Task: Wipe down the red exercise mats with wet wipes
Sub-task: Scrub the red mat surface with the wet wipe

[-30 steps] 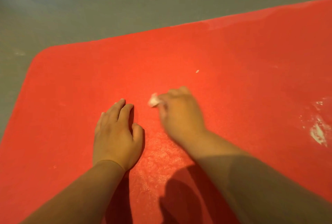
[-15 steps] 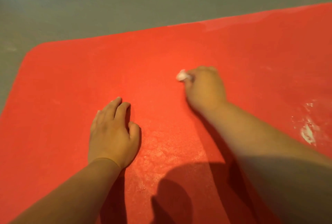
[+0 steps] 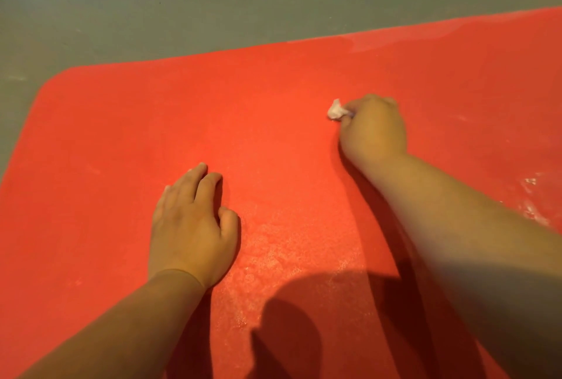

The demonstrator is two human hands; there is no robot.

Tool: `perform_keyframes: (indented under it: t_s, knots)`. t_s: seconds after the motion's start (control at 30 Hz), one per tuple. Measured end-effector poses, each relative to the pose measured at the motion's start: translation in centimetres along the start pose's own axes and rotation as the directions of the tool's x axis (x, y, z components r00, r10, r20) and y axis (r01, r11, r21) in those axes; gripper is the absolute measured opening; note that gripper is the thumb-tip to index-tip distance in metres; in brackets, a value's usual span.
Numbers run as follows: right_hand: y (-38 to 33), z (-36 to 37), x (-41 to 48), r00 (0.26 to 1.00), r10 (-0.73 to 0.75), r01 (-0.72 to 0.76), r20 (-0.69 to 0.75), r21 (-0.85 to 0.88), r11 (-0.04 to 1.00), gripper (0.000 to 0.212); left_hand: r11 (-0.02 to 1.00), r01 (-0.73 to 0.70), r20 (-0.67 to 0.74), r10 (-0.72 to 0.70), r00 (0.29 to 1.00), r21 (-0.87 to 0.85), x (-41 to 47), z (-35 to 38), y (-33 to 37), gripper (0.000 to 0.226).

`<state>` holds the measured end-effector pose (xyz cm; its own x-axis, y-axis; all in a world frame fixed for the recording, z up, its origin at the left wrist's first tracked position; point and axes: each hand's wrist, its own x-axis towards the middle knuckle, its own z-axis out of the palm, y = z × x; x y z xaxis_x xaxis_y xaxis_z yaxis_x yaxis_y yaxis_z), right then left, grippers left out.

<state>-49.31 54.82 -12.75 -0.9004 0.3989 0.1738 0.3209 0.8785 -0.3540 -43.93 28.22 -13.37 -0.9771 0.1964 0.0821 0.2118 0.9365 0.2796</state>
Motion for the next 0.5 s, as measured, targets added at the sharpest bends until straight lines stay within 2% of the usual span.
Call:
perform_keyframes:
  t_s: [0.13,0.2,0.27,0.4,0.5]
  knots:
    - [-3.1,0.5,-4.8,0.964,-0.266,0.264,0.013,0.067,0.962,0.023,1.000,0.001,0.005,-0.001,1.000,-0.002,0.0,0.0,0.0,0.057]
    - [-2.5,-0.1,-4.8,0.947,-0.317,0.315,0.052,0.050,0.948,0.024,1.000,0.001,0.002,-0.001,1.000,-0.003,-0.1,-0.1,0.0,0.057]
    - [-0.9,-0.1,-2.3,0.962,-0.265,0.267,0.071,-0.017,0.964,0.027,1.000,0.000,0.000,0.000,1.000,-0.005,0.0,-0.1,0.0,0.057]
    - [1.5,-0.4,2.5,0.999,0.008,-0.007,0.032,-0.033,0.999,0.023,1.000,-0.002,-0.013,0.001,1.000,-0.010,0.1,-0.1,0.1,0.056]
    - [-0.4,0.1,1.1,1.000,0.008,-0.006,0.014,-0.075,0.997,0.023,1.000,0.002,-0.008,-0.002,1.000,-0.004,0.0,-0.1,0.1,0.056]
